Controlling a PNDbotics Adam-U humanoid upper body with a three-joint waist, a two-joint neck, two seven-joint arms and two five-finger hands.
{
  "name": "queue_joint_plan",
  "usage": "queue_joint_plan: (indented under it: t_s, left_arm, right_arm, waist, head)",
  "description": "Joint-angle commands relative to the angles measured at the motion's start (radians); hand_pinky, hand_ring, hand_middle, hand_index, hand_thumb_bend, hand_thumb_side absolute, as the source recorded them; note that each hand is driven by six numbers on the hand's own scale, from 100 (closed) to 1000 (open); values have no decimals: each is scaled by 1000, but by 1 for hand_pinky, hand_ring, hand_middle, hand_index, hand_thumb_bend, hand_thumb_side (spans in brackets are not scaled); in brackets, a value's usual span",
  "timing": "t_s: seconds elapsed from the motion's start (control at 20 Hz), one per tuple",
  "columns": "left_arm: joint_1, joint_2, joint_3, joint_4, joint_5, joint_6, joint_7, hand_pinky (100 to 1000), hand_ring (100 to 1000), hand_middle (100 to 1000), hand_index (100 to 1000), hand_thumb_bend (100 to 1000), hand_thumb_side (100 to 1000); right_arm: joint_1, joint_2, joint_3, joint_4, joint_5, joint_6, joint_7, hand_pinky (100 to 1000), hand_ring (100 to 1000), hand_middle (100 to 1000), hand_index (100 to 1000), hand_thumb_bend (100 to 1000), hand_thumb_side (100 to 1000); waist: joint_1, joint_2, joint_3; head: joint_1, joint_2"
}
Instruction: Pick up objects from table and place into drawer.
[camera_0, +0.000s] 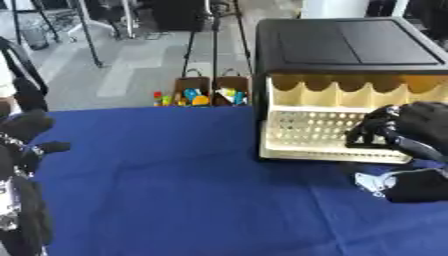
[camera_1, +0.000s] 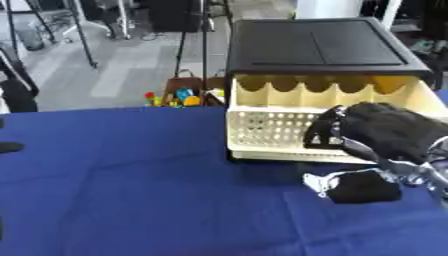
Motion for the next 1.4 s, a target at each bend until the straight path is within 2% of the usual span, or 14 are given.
queue_joint_plan:
  t_s: [0.05,0.9,1.4]
  left_arm:
    - [-5,0,-1,-13,4,-5,-1,564,746,706,928,405,940]
    - [-1,-4,-3,-13,11,-11,-10,563,746,706,923,400,941]
    - [-3,-8,-4,-13,18,-13,-13,563,747,705,924,399,942]
  right_arm:
    - [-6,-16,-15,-14,14,13,-3,146,485,601,783,298,844]
    - [-14,-15,-45,-14,24,46,-36,142,478,597,782,287,860]
    - [-6,-7,-18,-14,9,40,-2,148,484,600,779,283,855]
  waist:
    - [-1,-11,2]
    - [0,-9,1]
    - [1,-7,3]
  head:
    - [0,-12]
    - [-8,-13]
    - [-8,-21]
